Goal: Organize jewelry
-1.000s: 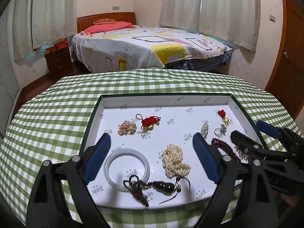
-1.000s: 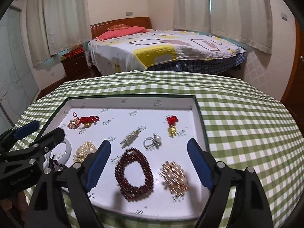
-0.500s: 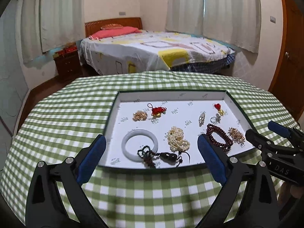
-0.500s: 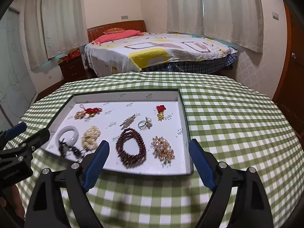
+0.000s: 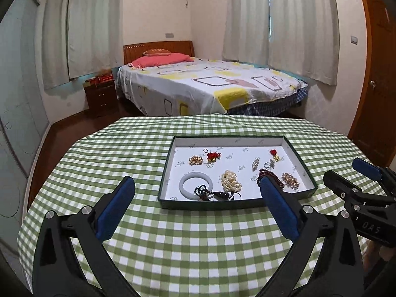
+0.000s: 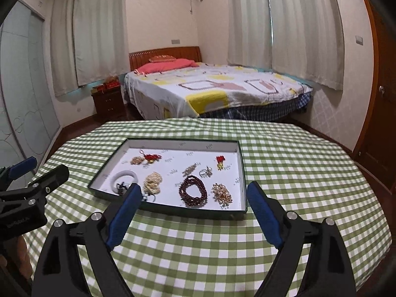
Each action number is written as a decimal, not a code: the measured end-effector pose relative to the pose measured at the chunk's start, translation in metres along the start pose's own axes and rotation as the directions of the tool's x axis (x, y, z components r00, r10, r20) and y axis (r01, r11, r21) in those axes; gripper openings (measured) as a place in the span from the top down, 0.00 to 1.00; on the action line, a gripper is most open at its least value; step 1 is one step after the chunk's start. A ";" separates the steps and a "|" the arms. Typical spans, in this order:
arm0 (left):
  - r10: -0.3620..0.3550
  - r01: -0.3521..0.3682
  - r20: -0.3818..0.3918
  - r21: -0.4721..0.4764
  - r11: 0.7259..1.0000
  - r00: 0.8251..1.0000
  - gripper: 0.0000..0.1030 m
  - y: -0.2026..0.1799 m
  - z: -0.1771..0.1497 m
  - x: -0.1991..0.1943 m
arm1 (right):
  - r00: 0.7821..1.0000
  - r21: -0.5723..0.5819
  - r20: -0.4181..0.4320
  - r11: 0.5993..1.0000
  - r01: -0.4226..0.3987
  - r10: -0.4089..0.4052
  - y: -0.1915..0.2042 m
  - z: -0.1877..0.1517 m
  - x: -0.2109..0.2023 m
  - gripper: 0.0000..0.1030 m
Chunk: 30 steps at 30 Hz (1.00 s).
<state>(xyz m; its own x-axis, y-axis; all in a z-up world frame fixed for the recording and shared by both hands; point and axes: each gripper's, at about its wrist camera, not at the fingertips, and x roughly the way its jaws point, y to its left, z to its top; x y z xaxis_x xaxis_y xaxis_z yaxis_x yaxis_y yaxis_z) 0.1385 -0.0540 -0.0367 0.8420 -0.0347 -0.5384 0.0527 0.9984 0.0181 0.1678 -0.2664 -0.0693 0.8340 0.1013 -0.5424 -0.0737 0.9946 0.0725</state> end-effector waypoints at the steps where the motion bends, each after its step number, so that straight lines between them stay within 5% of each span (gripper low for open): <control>1: 0.001 -0.001 0.005 -0.003 1.000 1.000 0.04 0.001 0.000 -0.005 | 1.000 -0.005 0.009 1.000 -0.002 0.002 0.002 0.000 -0.005 0.18; 13: 0.026 -0.025 0.051 -0.017 1.000 0.998 0.04 0.007 -0.005 -0.051 | 0.998 -0.037 0.068 0.999 -0.001 0.004 0.013 0.000 -0.039 0.18; 30: 0.027 -0.025 0.061 -0.028 0.999 0.998 0.04 0.009 -0.007 -0.060 | 0.996 -0.040 0.087 0.999 0.007 -0.003 0.015 -0.005 -0.051 0.18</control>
<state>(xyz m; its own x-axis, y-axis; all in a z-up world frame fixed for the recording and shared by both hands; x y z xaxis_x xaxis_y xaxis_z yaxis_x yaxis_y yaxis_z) 0.0841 -0.0425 -0.0103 0.8744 -0.0104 -0.4851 0.0163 0.9998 0.0080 0.1220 -0.2568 -0.0447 0.8786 0.0957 -0.4680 -0.0897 0.9953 0.0351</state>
